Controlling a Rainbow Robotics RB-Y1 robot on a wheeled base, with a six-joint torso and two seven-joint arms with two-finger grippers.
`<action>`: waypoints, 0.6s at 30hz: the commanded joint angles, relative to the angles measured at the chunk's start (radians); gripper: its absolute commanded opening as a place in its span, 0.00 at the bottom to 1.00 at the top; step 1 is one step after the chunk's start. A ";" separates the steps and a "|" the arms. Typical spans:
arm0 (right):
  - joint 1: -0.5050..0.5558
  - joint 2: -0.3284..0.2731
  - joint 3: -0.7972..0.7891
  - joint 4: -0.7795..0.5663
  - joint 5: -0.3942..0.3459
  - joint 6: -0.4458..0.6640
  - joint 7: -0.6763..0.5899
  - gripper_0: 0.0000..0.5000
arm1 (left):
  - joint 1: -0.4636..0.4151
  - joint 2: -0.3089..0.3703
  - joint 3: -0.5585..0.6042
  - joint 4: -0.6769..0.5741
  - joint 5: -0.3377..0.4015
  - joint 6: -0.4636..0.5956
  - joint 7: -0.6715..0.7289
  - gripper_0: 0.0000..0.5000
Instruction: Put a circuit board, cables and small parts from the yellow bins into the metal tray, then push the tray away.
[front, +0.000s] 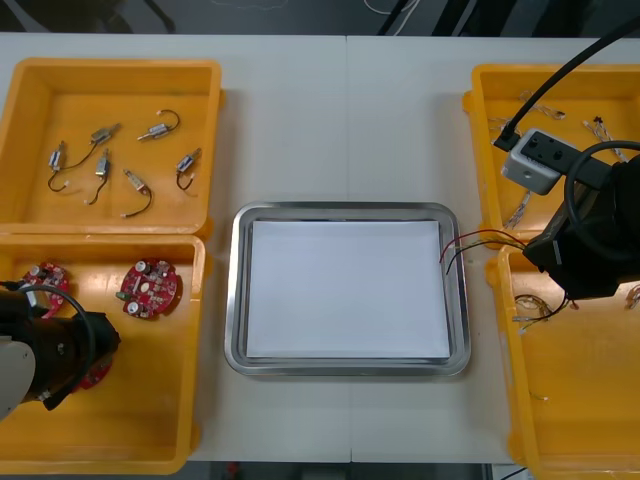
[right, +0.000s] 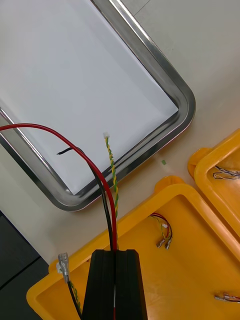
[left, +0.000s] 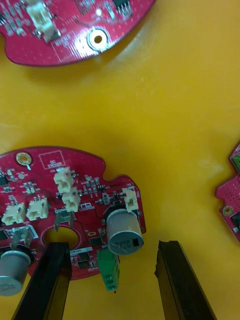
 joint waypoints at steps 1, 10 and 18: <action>-0.031 -0.035 0.009 -0.009 -0.010 -0.011 -0.014 0.00 | 0.036 -0.007 -0.030 -0.008 -0.020 -0.016 0.075 1.00; -0.032 -0.037 0.009 -0.006 -0.011 -0.010 -0.014 0.00 | 0.042 -0.007 -0.038 -0.008 -0.028 -0.022 0.073 0.56; -0.032 -0.041 0.009 0.002 -0.024 -0.008 -0.013 0.00 | 0.047 -0.007 -0.041 -0.008 -0.035 -0.022 0.067 0.00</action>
